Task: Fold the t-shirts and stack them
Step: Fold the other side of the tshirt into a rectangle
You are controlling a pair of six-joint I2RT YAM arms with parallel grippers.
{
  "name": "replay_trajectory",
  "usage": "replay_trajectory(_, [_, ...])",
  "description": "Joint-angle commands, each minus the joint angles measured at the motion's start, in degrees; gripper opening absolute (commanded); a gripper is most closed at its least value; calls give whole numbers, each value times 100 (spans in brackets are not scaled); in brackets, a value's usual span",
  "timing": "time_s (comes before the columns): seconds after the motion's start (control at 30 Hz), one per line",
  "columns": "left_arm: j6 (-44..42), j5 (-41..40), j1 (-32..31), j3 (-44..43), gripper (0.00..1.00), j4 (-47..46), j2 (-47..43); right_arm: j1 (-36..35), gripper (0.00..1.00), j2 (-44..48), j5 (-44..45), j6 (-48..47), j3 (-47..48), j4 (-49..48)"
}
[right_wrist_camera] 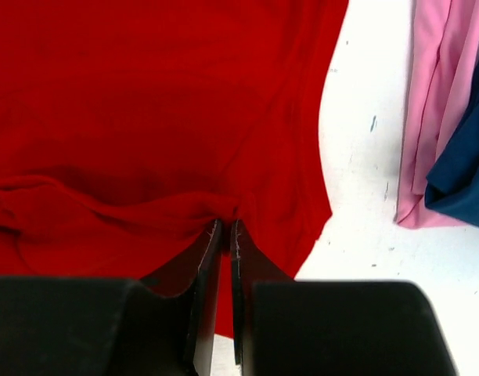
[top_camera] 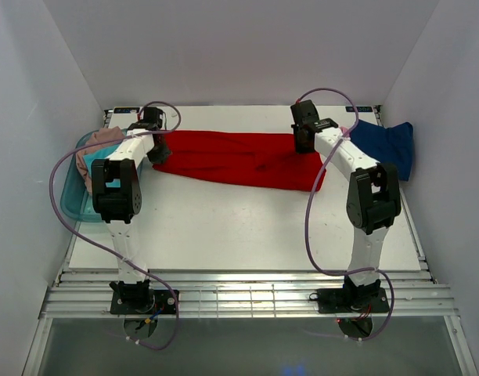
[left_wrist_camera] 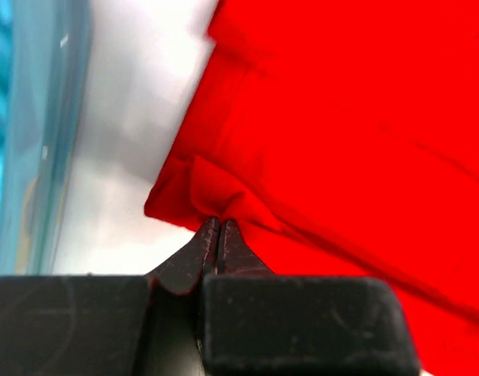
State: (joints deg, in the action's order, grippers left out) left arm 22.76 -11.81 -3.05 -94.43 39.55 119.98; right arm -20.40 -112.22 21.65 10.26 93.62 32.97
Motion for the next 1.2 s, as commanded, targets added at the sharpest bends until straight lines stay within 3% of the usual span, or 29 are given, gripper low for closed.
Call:
replay_trajectory(0.0, [-123, 355, 41, -566, 8, 246, 25, 80, 12, -124, 6, -217, 498, 7])
replay_trajectory(0.3, [-202, 592, 68, -1235, 11, 712, 253, 212, 12, -405, -38, -279, 1202, 183])
replay_trajectory(1.17, [-26, 584, 270, -1200, 10, 475, 376, 388, 12, -818, -152, -191, 1641, 122])
